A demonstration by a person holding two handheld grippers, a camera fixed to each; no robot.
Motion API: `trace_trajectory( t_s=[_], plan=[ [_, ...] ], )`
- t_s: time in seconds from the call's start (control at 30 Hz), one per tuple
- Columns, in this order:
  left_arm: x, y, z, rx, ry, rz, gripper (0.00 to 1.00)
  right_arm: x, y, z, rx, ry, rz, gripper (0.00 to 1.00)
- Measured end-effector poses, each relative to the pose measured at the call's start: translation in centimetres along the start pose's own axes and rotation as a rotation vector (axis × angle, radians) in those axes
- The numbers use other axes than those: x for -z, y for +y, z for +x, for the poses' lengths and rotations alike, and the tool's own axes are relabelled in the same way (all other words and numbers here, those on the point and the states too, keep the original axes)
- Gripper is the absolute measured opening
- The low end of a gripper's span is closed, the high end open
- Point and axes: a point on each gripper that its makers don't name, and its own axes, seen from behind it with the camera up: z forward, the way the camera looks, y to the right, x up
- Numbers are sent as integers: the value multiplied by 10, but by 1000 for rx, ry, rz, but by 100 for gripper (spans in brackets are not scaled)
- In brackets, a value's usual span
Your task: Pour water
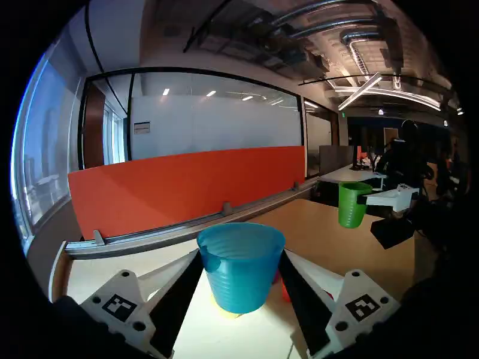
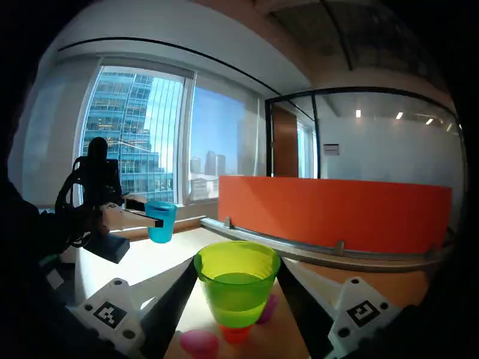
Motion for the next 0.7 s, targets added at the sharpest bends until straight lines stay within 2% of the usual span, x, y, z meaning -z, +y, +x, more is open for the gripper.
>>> trace_trajectory(
  t_s=[0.37,0.7],
  plan=[
    [-5,7,-15,-20,-27,-1,84,9,15,1,-4,3,-29,92],
    [-10,8,-20,-22,-39,1,84,12,18,-1,-8,5,-31,92]
  ],
)
